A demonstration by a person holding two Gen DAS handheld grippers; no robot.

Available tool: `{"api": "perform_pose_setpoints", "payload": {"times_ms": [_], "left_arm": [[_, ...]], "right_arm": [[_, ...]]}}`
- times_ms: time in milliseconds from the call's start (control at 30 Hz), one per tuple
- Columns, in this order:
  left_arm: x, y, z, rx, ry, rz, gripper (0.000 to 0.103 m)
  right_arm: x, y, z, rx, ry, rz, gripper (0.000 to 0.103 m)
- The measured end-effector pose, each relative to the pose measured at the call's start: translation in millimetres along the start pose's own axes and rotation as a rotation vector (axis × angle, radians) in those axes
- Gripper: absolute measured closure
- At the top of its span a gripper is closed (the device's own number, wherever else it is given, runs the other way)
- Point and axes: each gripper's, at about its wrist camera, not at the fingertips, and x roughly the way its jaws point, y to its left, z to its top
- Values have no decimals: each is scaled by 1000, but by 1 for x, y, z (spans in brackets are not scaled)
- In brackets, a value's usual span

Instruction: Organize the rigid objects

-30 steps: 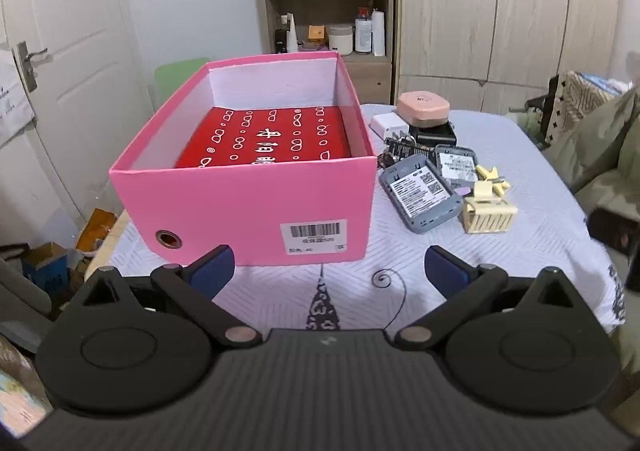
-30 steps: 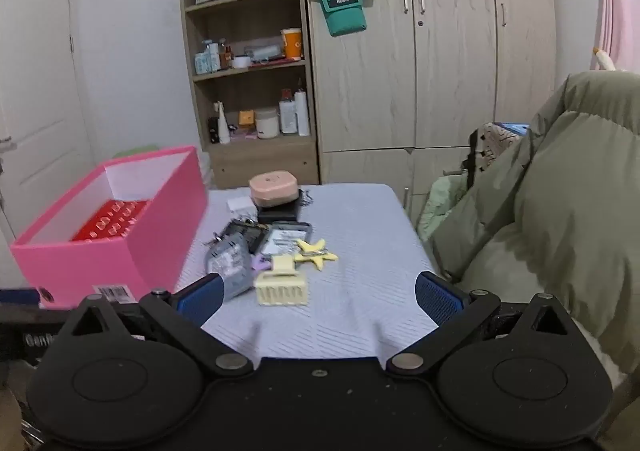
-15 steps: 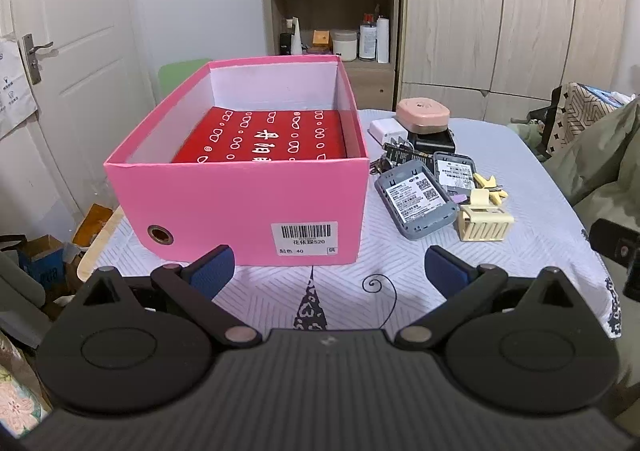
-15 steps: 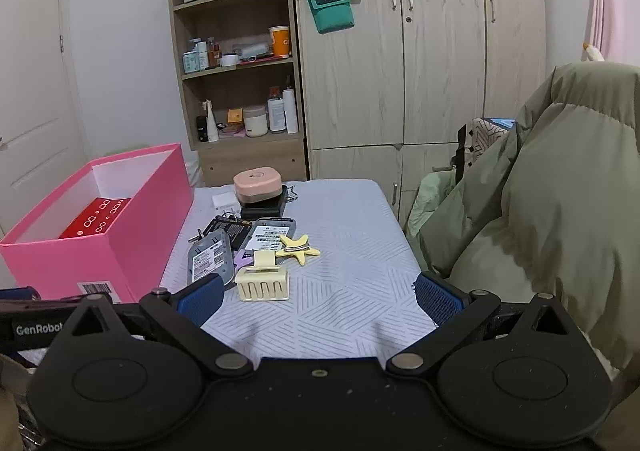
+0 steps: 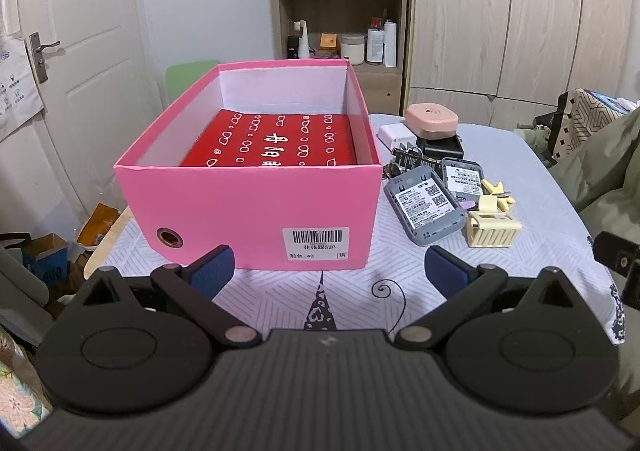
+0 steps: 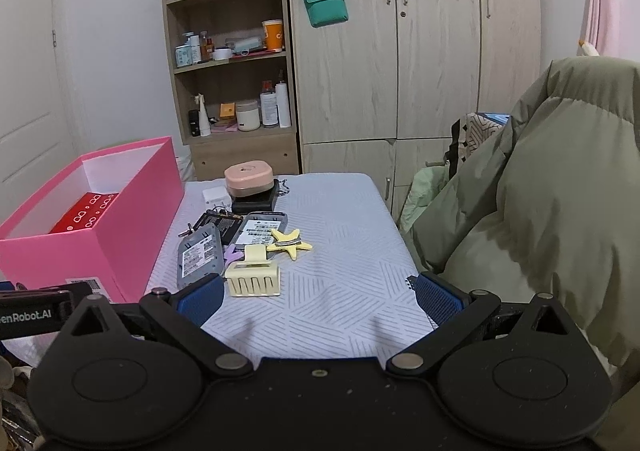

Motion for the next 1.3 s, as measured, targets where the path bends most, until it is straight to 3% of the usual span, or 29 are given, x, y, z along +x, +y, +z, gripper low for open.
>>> {"api": "perform_pose_setpoints", "payload": {"times_ms": [800, 1300], "left_arm": [[1, 10, -8, -7, -16, 10, 0], [-1, 19, -1, 6, -37, -25, 0]], "right_arm": [[10, 13, -6, -19, 42, 36, 0], [6, 25, -5, -57, 54, 43, 0]]}}
